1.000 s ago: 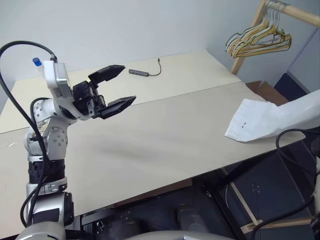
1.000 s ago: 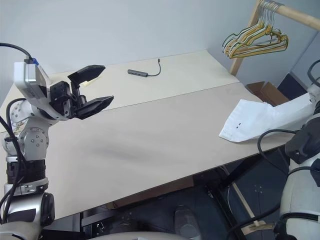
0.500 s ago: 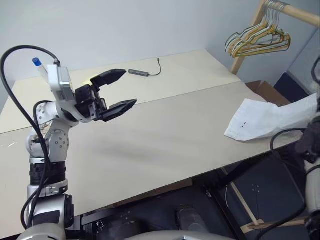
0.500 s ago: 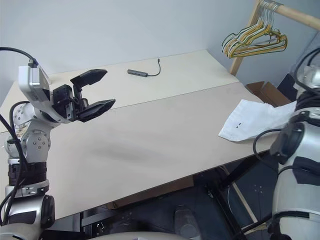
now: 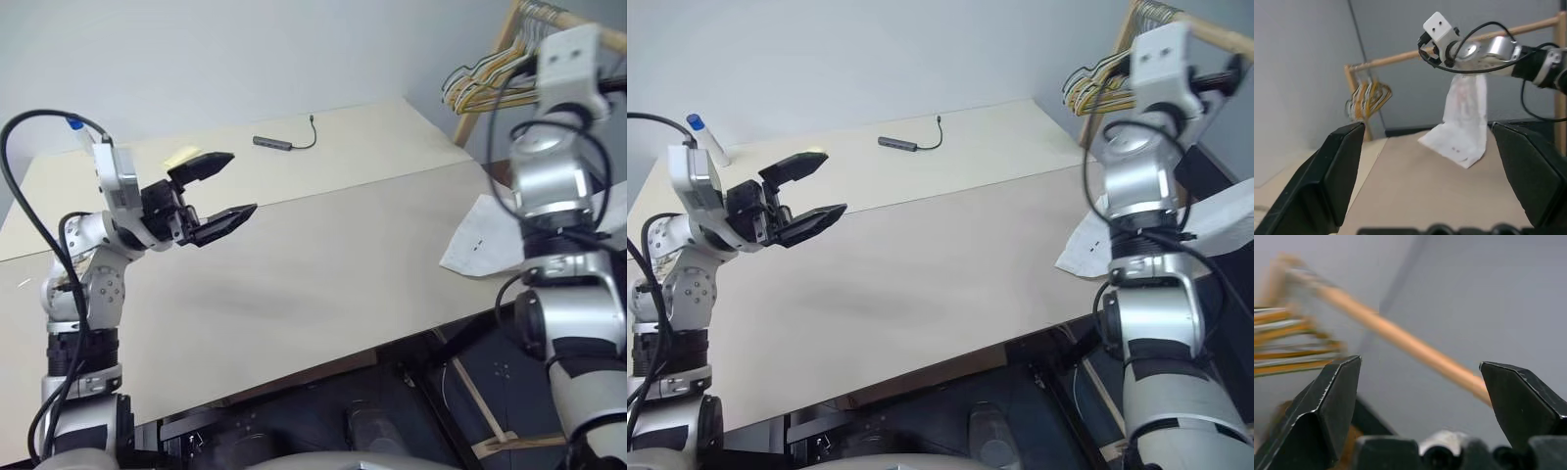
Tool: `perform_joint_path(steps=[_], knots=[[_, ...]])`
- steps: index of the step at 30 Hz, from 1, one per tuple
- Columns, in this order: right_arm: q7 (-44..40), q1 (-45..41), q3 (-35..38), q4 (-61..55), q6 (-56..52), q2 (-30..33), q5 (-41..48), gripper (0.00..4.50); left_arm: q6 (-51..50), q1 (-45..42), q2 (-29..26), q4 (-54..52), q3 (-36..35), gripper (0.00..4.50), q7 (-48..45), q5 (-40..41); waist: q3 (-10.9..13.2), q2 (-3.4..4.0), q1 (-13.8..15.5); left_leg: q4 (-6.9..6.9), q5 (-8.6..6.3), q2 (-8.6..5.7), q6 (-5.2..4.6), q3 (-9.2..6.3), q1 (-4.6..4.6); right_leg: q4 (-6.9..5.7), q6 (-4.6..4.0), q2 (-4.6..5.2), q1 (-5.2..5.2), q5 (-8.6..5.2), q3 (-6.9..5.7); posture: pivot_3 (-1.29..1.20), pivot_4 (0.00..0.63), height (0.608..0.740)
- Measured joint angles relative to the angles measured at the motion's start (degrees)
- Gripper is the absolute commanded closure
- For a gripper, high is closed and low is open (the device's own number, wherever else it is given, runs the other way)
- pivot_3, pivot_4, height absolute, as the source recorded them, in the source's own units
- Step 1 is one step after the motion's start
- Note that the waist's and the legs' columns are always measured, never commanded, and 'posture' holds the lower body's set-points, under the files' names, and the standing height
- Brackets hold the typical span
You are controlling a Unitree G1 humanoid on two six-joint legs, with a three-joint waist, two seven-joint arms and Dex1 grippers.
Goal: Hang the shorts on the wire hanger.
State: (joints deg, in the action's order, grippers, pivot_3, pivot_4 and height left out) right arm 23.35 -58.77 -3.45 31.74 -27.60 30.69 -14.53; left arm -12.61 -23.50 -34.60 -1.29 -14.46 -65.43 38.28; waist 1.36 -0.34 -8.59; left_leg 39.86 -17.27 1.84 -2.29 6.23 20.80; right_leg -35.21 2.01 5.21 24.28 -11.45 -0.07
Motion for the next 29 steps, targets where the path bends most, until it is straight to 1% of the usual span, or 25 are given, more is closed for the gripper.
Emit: perform_joint_path(steps=[5,8,10,13,15,18,23,29], knots=[[-14.20,5.35,-1.17,-7.84,2.79,-1.93,2.94,0.02,0.42,5.70,-0.93,-0.19,-2.87,0.00,4.26,-2.22,0.00,0.00,1.86,-0.02,0.01,0.01,0.01,0.01,0.01,0.04,0.00,0.00,0.01,0.00,-0.05,0.03,0.000,0.740],[-23.01,7.21,-3.74,-10.31,2.98,-1.95,3.71,0.02,1.23,9.62,-1.57,-0.41,-3.80,0.00,5.43,-3.61,0.00,-0.01,2.89,-0.01,0.00,0.01,0.02,0.03,0.03,0.07,-0.01,0.00,0.02,0.00,-0.09,0.05,0.000,0.740],[-30.61,8.94,-5.75,-12.17,2.61,-1.94,4.79,0.02,1.59,12.48,-2.54,-1.18,-4.35,0.00,6.23,-4.93,0.00,-0.02,3.43,-0.02,-0.01,0.01,0.00,0.03,0.02,0.09,-0.02,0.00,0.00,0.00,-0.14,0.07,0.000,0.740],[-41.51,14.93,-10.23,-16.82,4.03,-1.45,5.50,0.02,2.33,16.78,-3.85,-1.78,-4.25,0.00,7.90,-8.39,-0.01,-0.03,4.86,-0.03,-0.02,0.01,0.00,0.03,0.02,0.09,-0.06,0.00,0.00,-0.02,-0.25,0.08,0.000,0.740],[-45.54,18.68,-12.21,-18.70,4.49,-1.81,6.02,0.02,2.80,18.70,-3.87,-1.70,-3.17,0.00,8.90,-10.98,0.00,-0.04,5.80,-0.02,-0.02,0.01,0.00,0.04,0.09,0.07,-0.08,0.03,0.05,-0.02,-0.33,0.10,0.000,0.740],[-49.15,21.76,-14.14,-21.28,4.47,-2.24,6.23,0.02,3.05,20.37,-3.19,-1.75,-1.09,0.00,10.50,-13.57,0.01,-0.05,7.42,0.04,0.00,0.02,0.04,0.07,0.20,0.05,-0.16,0.04,0.10,0.04,-0.47,0.12,0.000,0.740],[-52.40,23.78,-14.25,-24.10,4.51,-2.11,5.67,0.02,2.90,20.85,-1.86,-4.49,-0.62,0.00,13.02,-13.46,-0.01,-0.08,9.25,0.04,0.06,0.05,0.14,0.15,0.23,0.03,-0.26,-0.01,0.09,0.09,-0.67,0.13,0.000,0.740],[-54.26,23.72,-14.25,-24.08,4.74,-1.46,3.78,0.02,2.89,20.52,-1.73,-5.01,-0.50,0.00,14.50,-13.54,-0.01,-0.09,9.51,0.03,0.12,0.04,0.23,0.16,0.23,0.02,-0.31,-0.06,0.08,0.11,-0.73,0.14,0.000,0.740]])
